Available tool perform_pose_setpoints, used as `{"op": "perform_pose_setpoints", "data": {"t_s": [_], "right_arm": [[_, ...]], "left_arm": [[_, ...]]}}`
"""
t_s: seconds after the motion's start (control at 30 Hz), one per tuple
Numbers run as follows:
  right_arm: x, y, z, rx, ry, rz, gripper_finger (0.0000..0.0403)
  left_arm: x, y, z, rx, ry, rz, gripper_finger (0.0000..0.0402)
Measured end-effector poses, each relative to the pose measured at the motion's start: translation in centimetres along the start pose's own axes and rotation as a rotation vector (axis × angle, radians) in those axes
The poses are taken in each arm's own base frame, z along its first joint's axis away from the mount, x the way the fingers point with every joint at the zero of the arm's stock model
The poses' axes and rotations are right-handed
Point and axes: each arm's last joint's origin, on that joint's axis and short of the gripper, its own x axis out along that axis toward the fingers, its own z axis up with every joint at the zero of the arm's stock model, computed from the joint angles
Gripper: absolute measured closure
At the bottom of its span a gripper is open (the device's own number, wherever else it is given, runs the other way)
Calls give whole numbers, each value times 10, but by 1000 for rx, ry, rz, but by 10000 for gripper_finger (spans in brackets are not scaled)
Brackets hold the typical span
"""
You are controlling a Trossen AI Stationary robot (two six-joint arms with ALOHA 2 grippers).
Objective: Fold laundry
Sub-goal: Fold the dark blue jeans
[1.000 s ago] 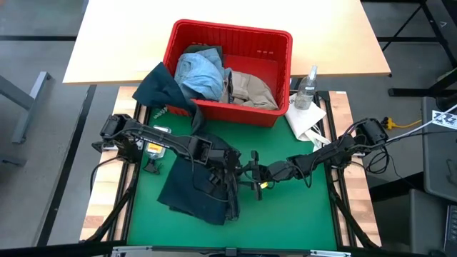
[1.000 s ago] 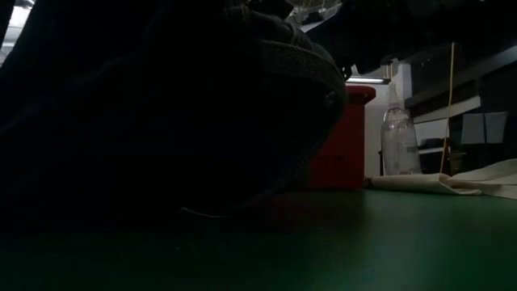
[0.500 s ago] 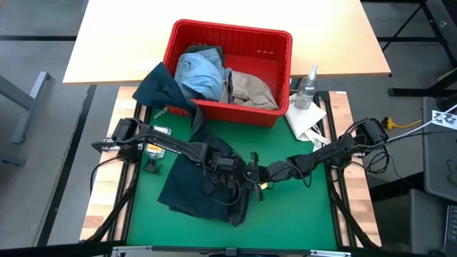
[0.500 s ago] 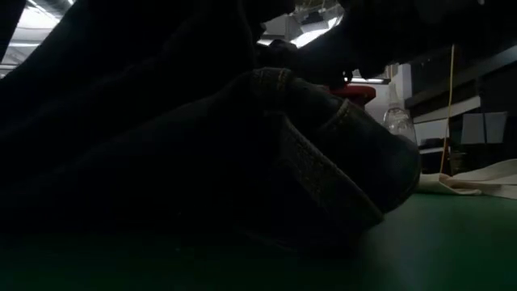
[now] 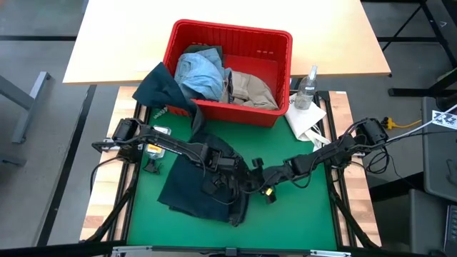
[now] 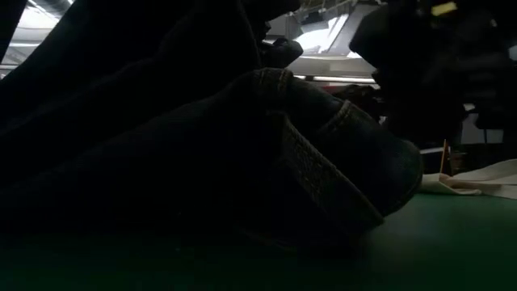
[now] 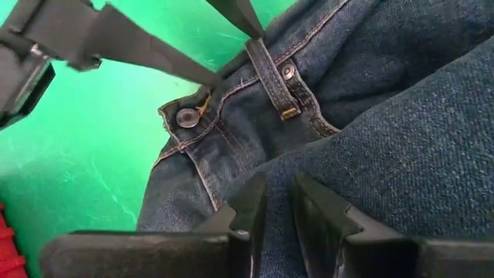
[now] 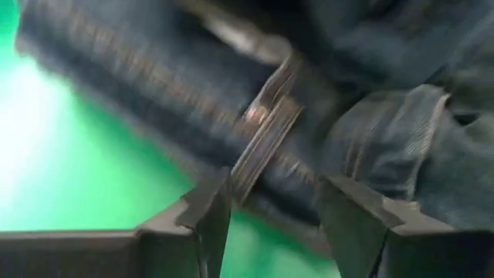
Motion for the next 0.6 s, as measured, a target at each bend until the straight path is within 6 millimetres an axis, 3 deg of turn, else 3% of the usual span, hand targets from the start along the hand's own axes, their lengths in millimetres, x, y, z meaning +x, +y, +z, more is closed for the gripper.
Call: {"op": "perform_pose_setpoints", "data": {"t_s": [0.3, 0.43, 0.6], "right_arm": [[0, 1, -1, -244, 13, 18, 217], [-1, 13, -2, -379, 26, 23, 217], [-4, 28, 0, -490, 73, -152, 217]], "left_arm": [[0, 0, 0, -6, 0, -1, 341], [0, 0, 0, -51, 0, -1, 341], [0, 0, 0, -52, 0, -1, 341]]}}
